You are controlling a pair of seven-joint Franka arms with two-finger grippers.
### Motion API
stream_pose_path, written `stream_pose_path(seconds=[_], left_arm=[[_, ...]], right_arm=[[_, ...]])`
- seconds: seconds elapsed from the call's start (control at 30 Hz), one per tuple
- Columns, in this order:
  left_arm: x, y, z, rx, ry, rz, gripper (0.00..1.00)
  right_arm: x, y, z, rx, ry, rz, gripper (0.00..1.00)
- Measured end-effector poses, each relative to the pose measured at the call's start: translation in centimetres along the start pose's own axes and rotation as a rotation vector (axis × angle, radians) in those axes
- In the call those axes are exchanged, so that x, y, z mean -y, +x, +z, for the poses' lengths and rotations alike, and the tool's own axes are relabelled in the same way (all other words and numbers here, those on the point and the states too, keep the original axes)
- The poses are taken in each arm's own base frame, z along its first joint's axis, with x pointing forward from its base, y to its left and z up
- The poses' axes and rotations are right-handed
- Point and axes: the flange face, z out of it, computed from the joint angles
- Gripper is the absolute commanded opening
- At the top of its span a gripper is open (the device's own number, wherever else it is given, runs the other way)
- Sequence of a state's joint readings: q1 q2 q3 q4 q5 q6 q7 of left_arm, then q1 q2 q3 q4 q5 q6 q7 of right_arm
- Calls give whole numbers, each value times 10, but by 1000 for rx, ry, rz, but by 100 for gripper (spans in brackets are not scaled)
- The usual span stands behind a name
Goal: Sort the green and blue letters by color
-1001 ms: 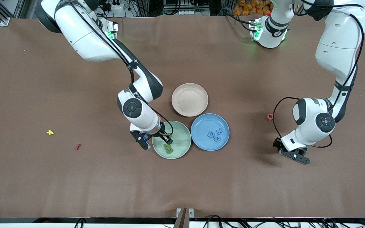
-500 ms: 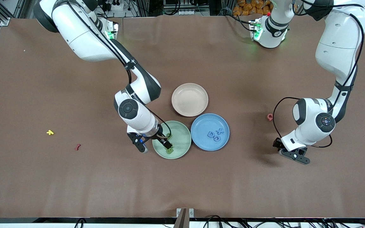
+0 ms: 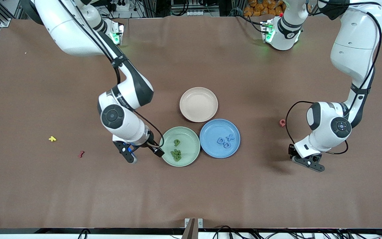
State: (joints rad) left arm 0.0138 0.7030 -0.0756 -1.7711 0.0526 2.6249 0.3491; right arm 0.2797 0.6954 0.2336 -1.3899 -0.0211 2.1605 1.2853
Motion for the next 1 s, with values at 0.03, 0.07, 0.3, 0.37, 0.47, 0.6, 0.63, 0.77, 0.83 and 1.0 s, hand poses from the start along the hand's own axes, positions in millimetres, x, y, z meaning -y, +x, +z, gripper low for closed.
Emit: stream_pose_path(seconds=[0.03,0.07,0.3,0.37,0.47,0.6,0.63,0.77,0.83,1.0], left_arm=[[0,0,0,0,0,0,18],[0,0,0,0,0,0,18],[-4,2,-1,-2,-2,5,17],[-8,4,-3,-1,-5,6,17],[-15,8,-11,9,-10,1,17],[-27,15,-27,18,-13,-11,17],[-30,17,-31,19,-13,-16,17],[-46,25,-44,16,-14,-47,17],[-57,29,-49,16,-16,-66,17],[-93,40,-63,26,-22,-128,17]], right_arm=[[-2,3,-5,0,-5,-5,100],[-3,5,-9,0,-10,-10,100],[-9,16,-30,1,-34,-43,100],[-10,19,-35,2,-38,-58,100],[-14,27,-47,2,-47,-86,100],[-24,41,-66,5,-68,-134,100],[-27,45,-70,6,-73,-146,100],[-39,61,-89,11,-92,-191,100],[-45,68,-97,14,-100,-212,100],[-58,84,-113,19,-114,-274,100]])
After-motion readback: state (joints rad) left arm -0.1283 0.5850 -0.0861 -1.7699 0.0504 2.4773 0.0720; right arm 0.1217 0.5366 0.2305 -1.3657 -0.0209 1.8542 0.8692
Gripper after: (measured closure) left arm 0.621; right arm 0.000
